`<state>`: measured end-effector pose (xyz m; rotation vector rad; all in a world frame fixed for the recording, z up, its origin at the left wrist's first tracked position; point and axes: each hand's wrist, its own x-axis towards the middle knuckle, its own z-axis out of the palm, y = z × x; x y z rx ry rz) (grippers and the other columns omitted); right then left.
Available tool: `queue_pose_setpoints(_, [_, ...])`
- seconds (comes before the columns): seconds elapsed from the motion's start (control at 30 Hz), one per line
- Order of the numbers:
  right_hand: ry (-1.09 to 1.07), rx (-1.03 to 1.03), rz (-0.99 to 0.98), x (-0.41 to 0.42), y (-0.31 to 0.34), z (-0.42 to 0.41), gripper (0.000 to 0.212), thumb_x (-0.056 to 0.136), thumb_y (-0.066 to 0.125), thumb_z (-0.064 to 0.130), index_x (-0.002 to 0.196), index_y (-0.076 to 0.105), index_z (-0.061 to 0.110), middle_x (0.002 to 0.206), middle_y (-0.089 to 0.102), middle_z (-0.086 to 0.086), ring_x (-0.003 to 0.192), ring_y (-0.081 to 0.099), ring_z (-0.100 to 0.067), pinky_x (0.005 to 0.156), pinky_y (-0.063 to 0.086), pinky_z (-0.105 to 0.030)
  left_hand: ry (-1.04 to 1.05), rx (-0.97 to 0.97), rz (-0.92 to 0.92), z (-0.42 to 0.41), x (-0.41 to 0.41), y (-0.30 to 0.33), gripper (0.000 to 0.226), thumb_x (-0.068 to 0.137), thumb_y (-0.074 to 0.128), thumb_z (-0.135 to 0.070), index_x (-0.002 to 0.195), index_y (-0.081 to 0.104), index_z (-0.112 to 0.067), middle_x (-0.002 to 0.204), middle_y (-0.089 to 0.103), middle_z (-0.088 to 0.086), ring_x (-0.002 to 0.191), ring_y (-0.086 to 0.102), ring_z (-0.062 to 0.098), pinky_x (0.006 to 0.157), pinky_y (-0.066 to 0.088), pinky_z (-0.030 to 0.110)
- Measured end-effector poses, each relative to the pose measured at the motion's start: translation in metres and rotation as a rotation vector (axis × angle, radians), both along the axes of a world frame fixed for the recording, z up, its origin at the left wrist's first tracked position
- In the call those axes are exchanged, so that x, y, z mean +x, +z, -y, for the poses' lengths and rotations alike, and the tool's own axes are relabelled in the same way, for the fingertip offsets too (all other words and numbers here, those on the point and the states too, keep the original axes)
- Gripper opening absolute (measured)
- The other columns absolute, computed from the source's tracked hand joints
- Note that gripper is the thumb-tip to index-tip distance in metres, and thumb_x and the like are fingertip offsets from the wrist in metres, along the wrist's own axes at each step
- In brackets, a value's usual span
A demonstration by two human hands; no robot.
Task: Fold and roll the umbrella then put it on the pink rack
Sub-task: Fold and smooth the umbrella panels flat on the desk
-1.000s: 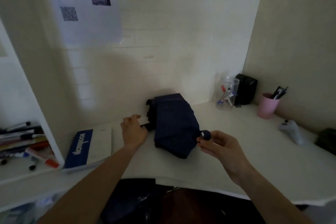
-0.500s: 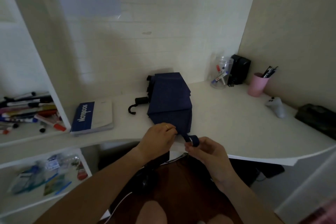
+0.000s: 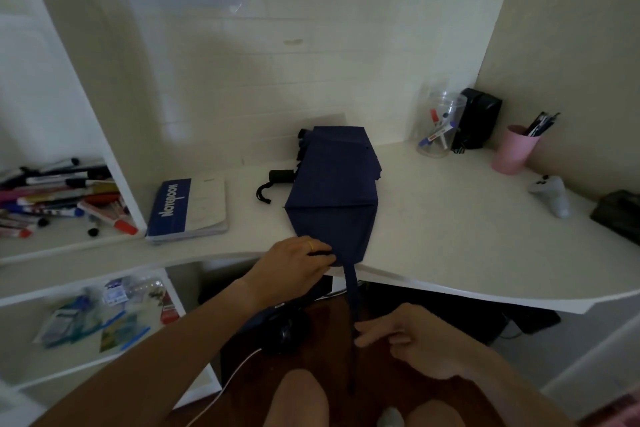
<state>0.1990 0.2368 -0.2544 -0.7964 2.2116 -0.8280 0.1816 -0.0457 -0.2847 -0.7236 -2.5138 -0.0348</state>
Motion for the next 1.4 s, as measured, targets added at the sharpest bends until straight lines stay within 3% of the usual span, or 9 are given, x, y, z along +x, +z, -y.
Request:
queue_pose_setpoints(0.13, [-0.097, -0.070, -0.424, -0.035, 0.034, 0.013, 0.034, 0.096, 0.058, 0.006, 0.106, 0.079, 0.031, 0.113, 0.074, 0.016, 0.096, 0.067, 0.006, 0.090, 0.050, -0.009, -0.026, 0.029, 0.075, 0.003, -0.003, 0.006, 0.032, 0.098, 0.059, -0.042, 0.116, 0.076, -0.023, 0.117, 0.074, -0.002, 0.098, 0.069, 0.013, 0.085, 0.058, 0.031])
queue_pose_setpoints(0.23, [-0.196, -0.244, -0.707, -0.078, 0.029, 0.037, 0.029, 0.098, 0.060, 0.016, 0.121, 0.072, 0.028, 0.125, 0.068, 0.014, 0.108, 0.063, -0.002, 0.095, 0.045, -0.011, 0.022, 0.190, 0.129, 0.001, -0.011, 0.015, 0.040, 0.104, 0.045, -0.045, 0.121, 0.073, -0.022, 0.117, 0.071, -0.004, 0.102, 0.062, 0.010, 0.089, 0.053, 0.031])
queue_pose_setpoints(0.4, [0.021, 0.048, -0.708, -0.125, 0.003, 0.071, 0.054, 0.105, 0.042, 0.040, 0.157, 0.029, 0.028, 0.167, 0.020, 0.004, 0.153, 0.018, -0.017, 0.122, 0.017, -0.029, 0.250, 0.116, 0.259, 0.005, -0.036, 0.016, 0.061, 0.104, 0.022, -0.050, 0.152, 0.044, -0.020, 0.160, 0.039, 0.005, 0.146, 0.037, 0.021, 0.119, 0.034, 0.039])
queue_pose_setpoints(0.57, [0.182, 0.352, -0.735, -0.132, -0.013, 0.058, 0.067, 0.100, 0.017, 0.064, 0.158, -0.004, 0.036, 0.167, -0.011, 0.010, 0.154, -0.011, -0.010, 0.127, 0.002, -0.037, 0.336, -0.032, 0.479, 0.023, -0.036, 0.001, 0.070, 0.099, 0.013, -0.068, 0.161, 0.001, -0.036, 0.170, -0.002, -0.005, 0.157, -0.004, 0.013, 0.127, 0.005, 0.038])
queue_pose_setpoints(0.7, [0.193, 0.333, -0.753, -0.135, -0.014, 0.046, 0.069, 0.098, 0.013, 0.069, 0.158, -0.005, 0.039, 0.165, -0.014, 0.015, 0.152, -0.015, -0.005, 0.126, -0.002, -0.032, 0.304, -0.031, 0.487, 0.037, -0.032, 0.000, 0.071, 0.099, 0.013, -0.072, 0.160, -0.003, -0.040, 0.169, -0.009, -0.008, 0.156, -0.008, 0.012, 0.127, 0.001, 0.036])
queue_pose_setpoints(0.83, [-0.038, 0.046, -0.611, -0.136, 0.002, 0.046, 0.062, 0.098, 0.044, 0.059, 0.154, 0.034, 0.034, 0.160, 0.030, 0.015, 0.148, 0.026, -0.006, 0.121, 0.022, -0.028, 0.291, 0.242, 0.480, 0.043, -0.033, 0.018, 0.062, 0.101, 0.031, -0.062, 0.154, 0.037, -0.031, 0.162, 0.032, -0.004, 0.146, 0.035, 0.015, 0.121, 0.027, 0.033])
queue_pose_setpoints(0.93, [-0.453, -0.286, -0.729, -0.162, 0.021, 0.054, 0.039, 0.092, 0.068, 0.036, 0.129, 0.063, 0.022, 0.127, 0.065, 0.003, 0.115, 0.061, -0.016, 0.099, 0.048, -0.032, 0.345, 0.629, 0.212, 0.045, -0.054, 0.042, 0.043, 0.098, 0.051, -0.050, 0.127, 0.063, -0.020, 0.122, 0.064, 0.000, 0.108, 0.060, 0.013, 0.096, 0.050, 0.034])
queue_pose_setpoints(1.13, [-0.837, -0.475, -0.286, -0.214, 0.057, 0.082, 0.044, 0.084, 0.078, 0.025, 0.124, 0.061, 0.016, 0.107, 0.070, -0.004, 0.093, 0.065, -0.018, 0.065, 0.046, -0.023, 0.529, 1.174, 0.422, 0.036, -0.126, 0.088, 0.052, 0.088, 0.075, -0.040, 0.129, 0.060, -0.013, 0.119, 0.066, 0.002, 0.109, 0.063, 0.018, 0.100, 0.051, 0.035])
queue_pose_setpoints(1.4, [-0.803, -0.636, -0.123, -0.235, 0.062, 0.090, 0.045, 0.081, 0.079, 0.006, 0.122, 0.062, 0.014, 0.105, 0.071, -0.013, 0.096, 0.070, -0.026, 0.066, 0.051, -0.024, 0.502, 1.504, 0.497, 0.034, -0.153, 0.090, 0.043, 0.062, 0.087, -0.022, 0.102, 0.073, -0.022, 0.108, 0.073, 0.008, 0.101, 0.071, 0.025, 0.096, 0.058, 0.042])
